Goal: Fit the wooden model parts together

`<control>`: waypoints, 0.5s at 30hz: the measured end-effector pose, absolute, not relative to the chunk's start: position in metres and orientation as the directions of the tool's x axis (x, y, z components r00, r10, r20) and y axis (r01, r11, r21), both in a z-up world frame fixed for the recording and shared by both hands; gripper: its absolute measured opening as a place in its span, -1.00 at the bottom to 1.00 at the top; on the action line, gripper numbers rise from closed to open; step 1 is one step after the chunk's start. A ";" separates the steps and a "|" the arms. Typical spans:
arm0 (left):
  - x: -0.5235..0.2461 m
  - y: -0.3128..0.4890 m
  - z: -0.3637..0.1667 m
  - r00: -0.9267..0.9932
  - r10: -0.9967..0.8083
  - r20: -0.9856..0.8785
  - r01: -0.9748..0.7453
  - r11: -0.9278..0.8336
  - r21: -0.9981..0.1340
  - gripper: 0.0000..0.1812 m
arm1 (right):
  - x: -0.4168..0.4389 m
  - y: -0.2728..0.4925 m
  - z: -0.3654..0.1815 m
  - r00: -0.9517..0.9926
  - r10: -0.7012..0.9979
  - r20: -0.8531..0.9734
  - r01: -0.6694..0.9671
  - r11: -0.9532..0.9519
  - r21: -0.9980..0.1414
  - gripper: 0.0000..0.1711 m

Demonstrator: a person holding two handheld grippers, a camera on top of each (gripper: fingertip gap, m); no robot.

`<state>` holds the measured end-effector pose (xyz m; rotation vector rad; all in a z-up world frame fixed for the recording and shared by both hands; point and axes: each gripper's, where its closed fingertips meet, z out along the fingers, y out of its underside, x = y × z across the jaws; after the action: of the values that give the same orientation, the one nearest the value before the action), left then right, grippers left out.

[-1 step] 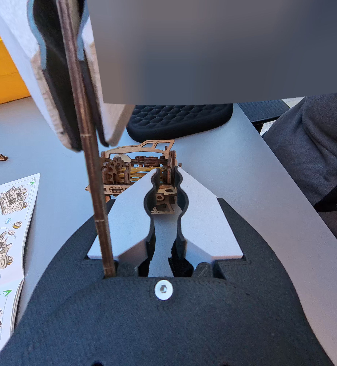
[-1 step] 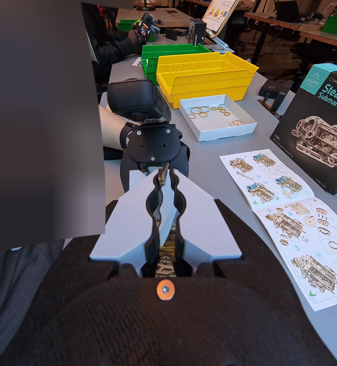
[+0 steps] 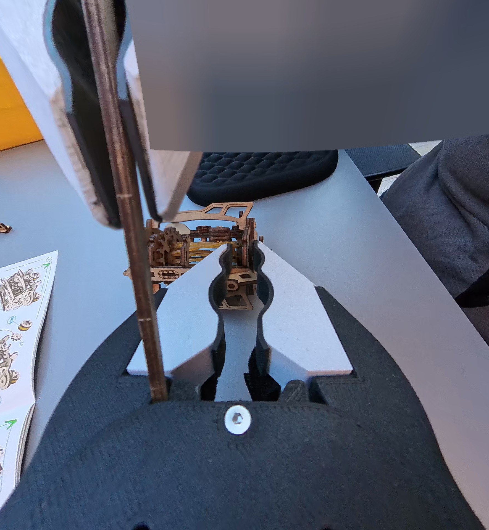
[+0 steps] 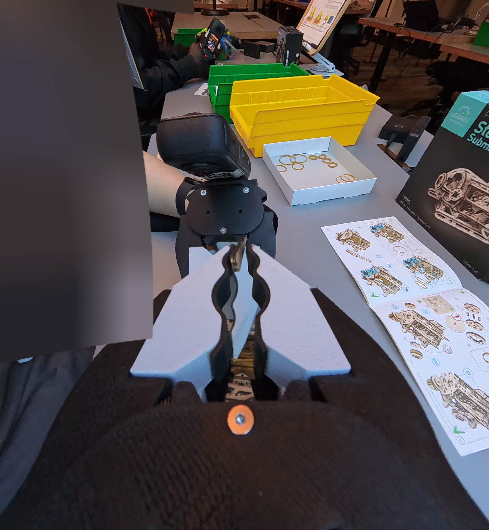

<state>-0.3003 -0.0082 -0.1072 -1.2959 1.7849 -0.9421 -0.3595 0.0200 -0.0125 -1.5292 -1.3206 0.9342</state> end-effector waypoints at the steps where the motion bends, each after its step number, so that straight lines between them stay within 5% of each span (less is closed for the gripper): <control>1: -0.300 -0.008 -0.107 -0.230 -0.964 -0.136 -0.433 0.226 -0.873 -0.87 | -0.361 0.020 -0.014 0.148 0.989 0.004 0.326 -0.045 -0.944 -0.93; 15: -0.300 -0.008 -0.107 -0.231 -0.964 -0.134 -0.432 0.225 -0.873 -0.87 | -0.382 0.025 -0.029 0.126 0.991 0.044 0.378 -0.007 -0.926 -0.95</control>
<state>-0.2998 -0.0084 -0.1069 -1.2954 1.7865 -0.9436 -0.3818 0.0251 -0.0289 -1.5320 -1.3896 0.8861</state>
